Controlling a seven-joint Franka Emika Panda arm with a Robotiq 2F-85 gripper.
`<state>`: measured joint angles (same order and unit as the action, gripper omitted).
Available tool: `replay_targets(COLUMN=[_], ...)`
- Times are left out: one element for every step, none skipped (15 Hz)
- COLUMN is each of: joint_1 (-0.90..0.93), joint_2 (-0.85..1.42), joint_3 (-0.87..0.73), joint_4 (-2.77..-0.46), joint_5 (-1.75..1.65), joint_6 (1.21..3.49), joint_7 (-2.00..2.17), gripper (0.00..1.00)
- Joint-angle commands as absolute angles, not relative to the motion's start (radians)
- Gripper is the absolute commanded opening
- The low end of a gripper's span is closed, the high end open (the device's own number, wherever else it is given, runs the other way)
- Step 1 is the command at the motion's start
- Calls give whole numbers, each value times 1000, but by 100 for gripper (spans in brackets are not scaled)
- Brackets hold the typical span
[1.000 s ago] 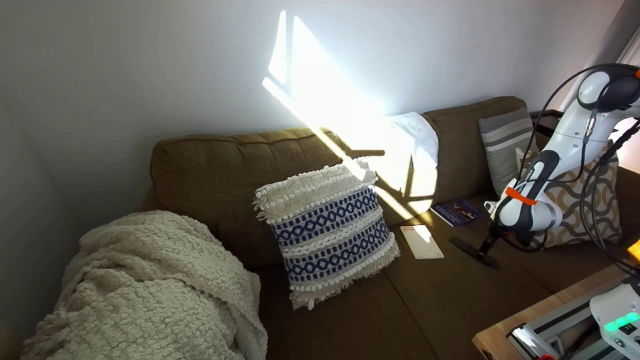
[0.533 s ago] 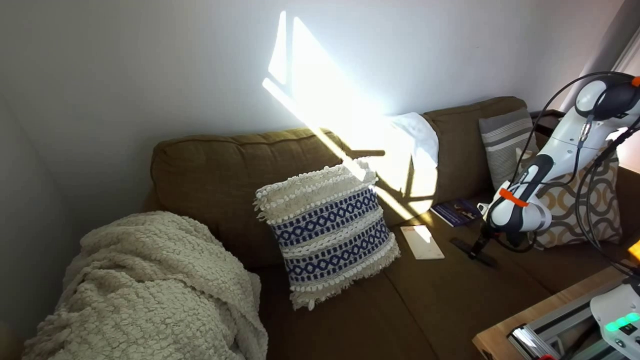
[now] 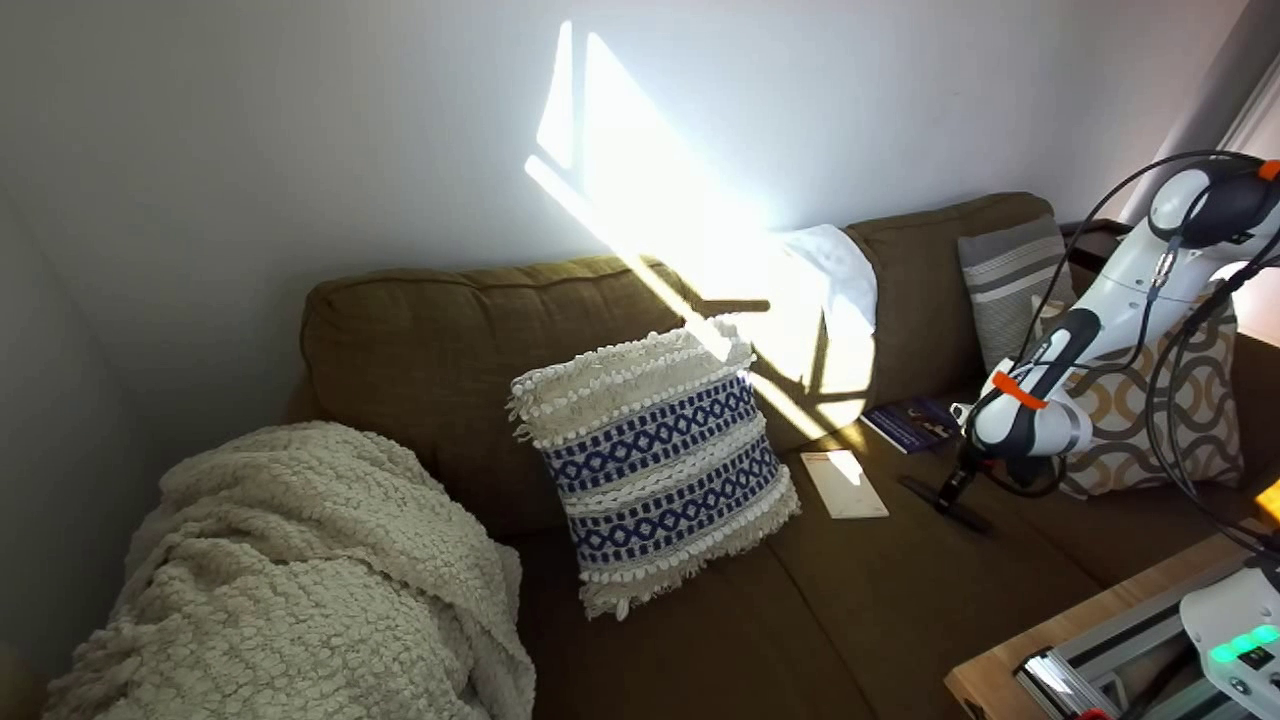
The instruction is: Twist the remote control
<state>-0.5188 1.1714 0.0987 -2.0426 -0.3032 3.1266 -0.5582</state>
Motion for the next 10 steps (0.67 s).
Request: replay_targets(joint_1=[-528, -527, -524, -525, -524, -522, -524, -528, -532, -535], joint_2=[1202, 1199, 1197, 1197, 1195, 1194, 1193, 1196, 1198, 1203], joint_3=[101, 103, 103, 105, 106, 105, 107, 111, 114, 116], joint_4=[-2007, -2010, -2013, -2015, -2018, -2020, -2022, -2020, -2018, -2013], joint_5=[-316, -316, -316, -317, -317, -318, -319, -319, -320, -320], joint_6=[3088, 3086, 3087, 3086, 3086, 3090, 3090, 3086, 3082, 3079], joint_7=[-551, -552, -553, -554, -555, -555, -556, -559, -561, -564], gripper=[86, 95, 99, 100, 100, 100, 100, 100, 92, 75])
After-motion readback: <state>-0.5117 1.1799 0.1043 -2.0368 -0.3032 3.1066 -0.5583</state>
